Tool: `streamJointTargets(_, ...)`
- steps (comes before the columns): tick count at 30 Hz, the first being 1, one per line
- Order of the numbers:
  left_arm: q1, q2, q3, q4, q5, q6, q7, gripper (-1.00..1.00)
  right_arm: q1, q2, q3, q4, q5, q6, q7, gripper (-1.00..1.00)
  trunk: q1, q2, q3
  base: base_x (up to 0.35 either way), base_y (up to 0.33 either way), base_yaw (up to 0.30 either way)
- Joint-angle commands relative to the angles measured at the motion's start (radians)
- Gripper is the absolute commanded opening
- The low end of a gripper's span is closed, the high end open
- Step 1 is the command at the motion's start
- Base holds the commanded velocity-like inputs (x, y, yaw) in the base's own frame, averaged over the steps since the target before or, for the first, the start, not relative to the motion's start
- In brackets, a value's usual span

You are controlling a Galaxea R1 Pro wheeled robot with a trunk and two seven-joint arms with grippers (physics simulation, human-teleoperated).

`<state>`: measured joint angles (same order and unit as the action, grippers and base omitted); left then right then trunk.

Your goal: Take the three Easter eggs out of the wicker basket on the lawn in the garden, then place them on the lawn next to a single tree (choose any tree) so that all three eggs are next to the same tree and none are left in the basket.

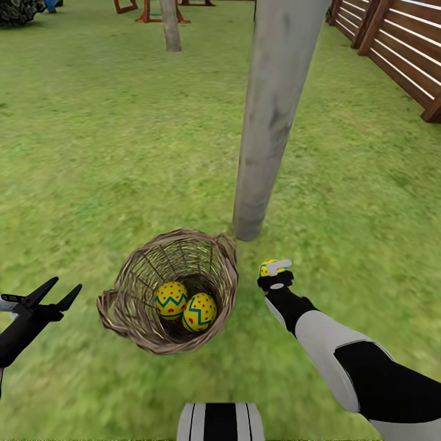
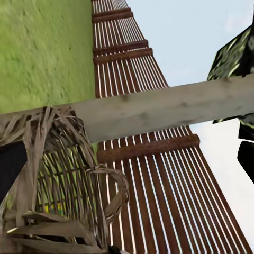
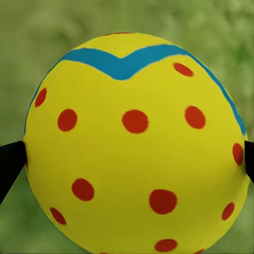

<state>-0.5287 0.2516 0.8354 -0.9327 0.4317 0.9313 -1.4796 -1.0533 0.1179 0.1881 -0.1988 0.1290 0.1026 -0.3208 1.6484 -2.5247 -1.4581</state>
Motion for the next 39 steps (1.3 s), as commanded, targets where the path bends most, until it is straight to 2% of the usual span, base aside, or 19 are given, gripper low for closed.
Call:
streamJointTargets(1,-0.001,0.000,0.001,0.000,-0.001,0.011,-0.004,1.00,0.000,0.000,0.004,-0.002,0.011,0.010,-0.004,-1.00,0.000,-0.001,-0.005,0.000,0.000,0.000)
streamJointTargets(26,-0.001,0.003,0.005,0.002,0.001,0.011,-0.004,1.00,0.001,0.000,0.002,-0.008,0.011,0.011,-0.005,-1.00,0.011,-0.006,-0.101,0.000,0.000,0.000)
streamJointTargets(31,-0.001,0.008,0.011,0.000,0.001,0.009,-0.004,1.00,0.001,0.000,0.002,-0.008,0.011,0.011,-0.005,-1.00,0.011,-0.006,-0.101,0.000,0.000,0.000)
streamJointTargets(32,0.000,0.023,0.041,0.002,0.000,0.008,-0.004,1.00,0.001,0.000,0.002,-0.008,0.011,0.011,-0.004,-1.00,0.011,-0.006,-0.101,0.000,0.000,0.000)
streamJointTargets(34,0.002,0.046,0.177,0.003,-0.004,0.008,-0.003,1.00,0.001,0.000,0.002,-0.008,0.011,0.012,-0.005,-1.00,0.012,-0.007,-0.109,0.000,0.000,0.000)
streamJointTargets(35,0.005,0.048,0.209,0.003,-0.005,0.008,-0.003,1.00,0.001,0.000,0.002,-0.008,0.011,0.012,-0.004,-1.00,0.012,-0.007,-0.109,0.000,0.000,0.000)
streamJointTargets(37,0.009,0.049,0.228,0.003,-0.005,0.007,-0.002,1.00,0.001,0.000,0.002,-0.008,0.011,0.012,-0.005,-1.00,0.013,-0.007,-0.117,0.000,0.000,0.000)
streamJointTargets(39,0.010,0.049,0.231,0.003,-0.006,0.007,-0.003,1.00,0.001,0.000,0.002,-0.008,0.011,0.012,-0.005,-1.00,0.014,-0.008,-0.121,0.000,0.000,0.000)
